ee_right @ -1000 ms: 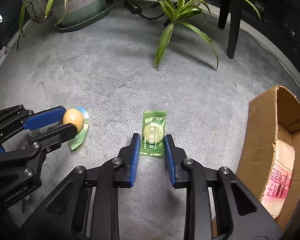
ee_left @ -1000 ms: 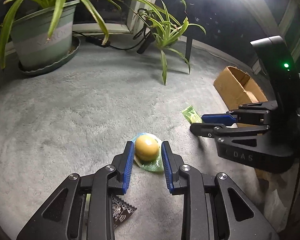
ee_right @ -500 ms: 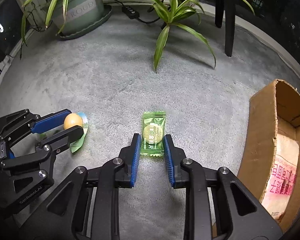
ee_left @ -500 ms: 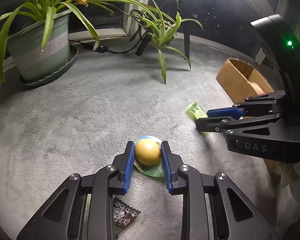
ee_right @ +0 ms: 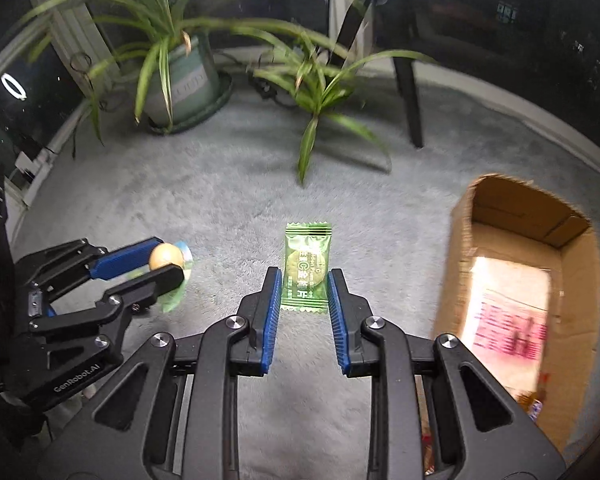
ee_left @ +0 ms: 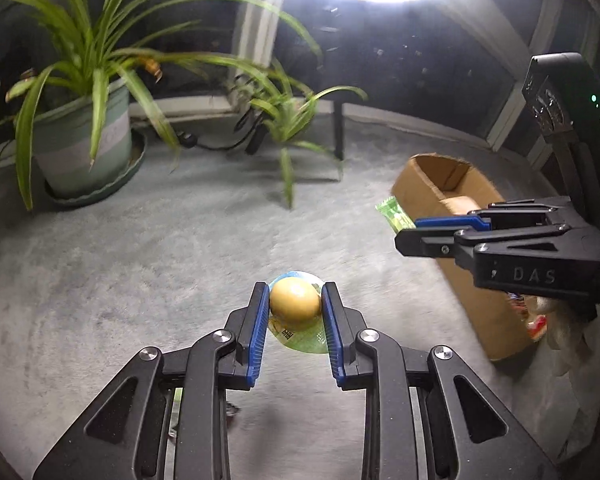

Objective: Organize snacks
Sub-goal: 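Carry both snacks over the cardboard box and open both tools to drop them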

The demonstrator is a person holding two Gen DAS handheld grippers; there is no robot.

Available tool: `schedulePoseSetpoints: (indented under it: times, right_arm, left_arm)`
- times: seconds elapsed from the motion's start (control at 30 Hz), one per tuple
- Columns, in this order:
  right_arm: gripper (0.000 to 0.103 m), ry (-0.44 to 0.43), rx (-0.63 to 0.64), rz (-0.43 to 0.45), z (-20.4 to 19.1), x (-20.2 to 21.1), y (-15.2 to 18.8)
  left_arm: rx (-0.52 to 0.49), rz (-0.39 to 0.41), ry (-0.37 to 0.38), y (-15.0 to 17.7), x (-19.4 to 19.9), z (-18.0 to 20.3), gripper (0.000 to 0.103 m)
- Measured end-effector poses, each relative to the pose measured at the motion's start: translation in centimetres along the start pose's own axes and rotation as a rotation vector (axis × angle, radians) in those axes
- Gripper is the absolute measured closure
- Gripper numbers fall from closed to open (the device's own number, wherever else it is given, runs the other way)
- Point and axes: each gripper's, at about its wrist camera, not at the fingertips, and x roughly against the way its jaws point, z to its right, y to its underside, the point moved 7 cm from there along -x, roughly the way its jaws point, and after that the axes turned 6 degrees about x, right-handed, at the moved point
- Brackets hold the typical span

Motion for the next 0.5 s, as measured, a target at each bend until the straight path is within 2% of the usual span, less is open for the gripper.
schedulePoseSetpoints:
  times: [0.27, 0.5]
  right_arm:
    - [0.079, 0.054, -0.042, 0.080, 4.2, 6.2, 1.1]
    - [0.079, 0.138, -0.076, 0.075, 9.3, 9.2, 4.0]
  left_arm:
    - [-0.028, 0.043, 0.087, -1.3, 1.8, 5.5, 0.078]
    - [-0.070, 0.041, 0.167, -1.3, 1.2, 11.4, 0.078]
